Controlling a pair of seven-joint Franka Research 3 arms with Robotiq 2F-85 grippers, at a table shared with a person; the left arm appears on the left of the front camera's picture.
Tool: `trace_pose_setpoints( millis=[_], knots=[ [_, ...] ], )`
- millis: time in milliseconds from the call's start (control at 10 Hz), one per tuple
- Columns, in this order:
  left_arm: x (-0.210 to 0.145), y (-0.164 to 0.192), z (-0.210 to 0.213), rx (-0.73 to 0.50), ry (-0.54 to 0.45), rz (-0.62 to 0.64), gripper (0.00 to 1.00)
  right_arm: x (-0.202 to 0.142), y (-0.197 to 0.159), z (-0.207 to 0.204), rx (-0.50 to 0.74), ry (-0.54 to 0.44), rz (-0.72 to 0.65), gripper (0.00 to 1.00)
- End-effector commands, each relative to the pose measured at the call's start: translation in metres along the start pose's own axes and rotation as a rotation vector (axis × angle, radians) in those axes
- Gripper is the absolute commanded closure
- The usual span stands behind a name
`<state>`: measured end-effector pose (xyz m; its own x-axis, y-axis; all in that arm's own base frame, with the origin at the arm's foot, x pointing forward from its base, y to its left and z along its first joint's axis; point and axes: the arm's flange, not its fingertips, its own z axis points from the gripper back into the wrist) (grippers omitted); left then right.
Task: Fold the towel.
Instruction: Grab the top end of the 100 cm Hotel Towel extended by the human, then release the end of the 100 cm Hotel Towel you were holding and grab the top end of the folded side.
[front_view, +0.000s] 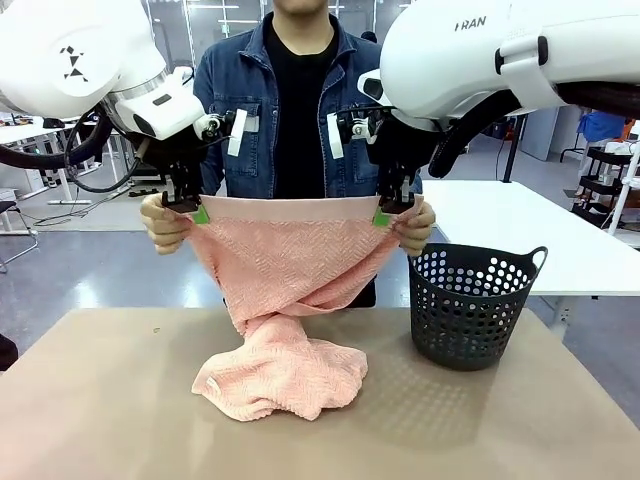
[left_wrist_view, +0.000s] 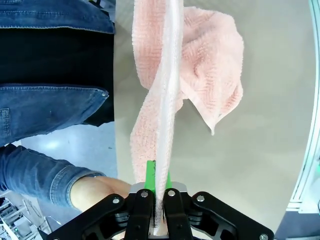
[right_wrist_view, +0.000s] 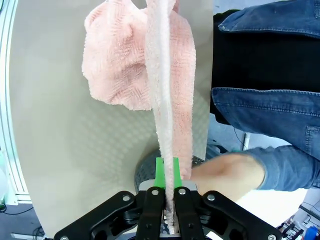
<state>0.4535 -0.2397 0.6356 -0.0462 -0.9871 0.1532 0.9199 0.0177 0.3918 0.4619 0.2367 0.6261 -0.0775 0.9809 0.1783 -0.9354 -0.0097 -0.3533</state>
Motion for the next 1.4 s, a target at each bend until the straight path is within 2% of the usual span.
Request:
trace_pose_setpoints(
  millis=[0,1300],
  knots=[
    [-0.0003,0.0003,0.0006,0.003,0.001,-0.011,1.0,0.0,-0.0003,0.0001,-0.001,0.0,0.005,1.0],
    [-0.0003,0.0003,0.0006,0.003,0.001,-0.011,1.0,0.0,-0.0003,0.0001,-0.001,0.0,0.005,1.0]
  ],
)
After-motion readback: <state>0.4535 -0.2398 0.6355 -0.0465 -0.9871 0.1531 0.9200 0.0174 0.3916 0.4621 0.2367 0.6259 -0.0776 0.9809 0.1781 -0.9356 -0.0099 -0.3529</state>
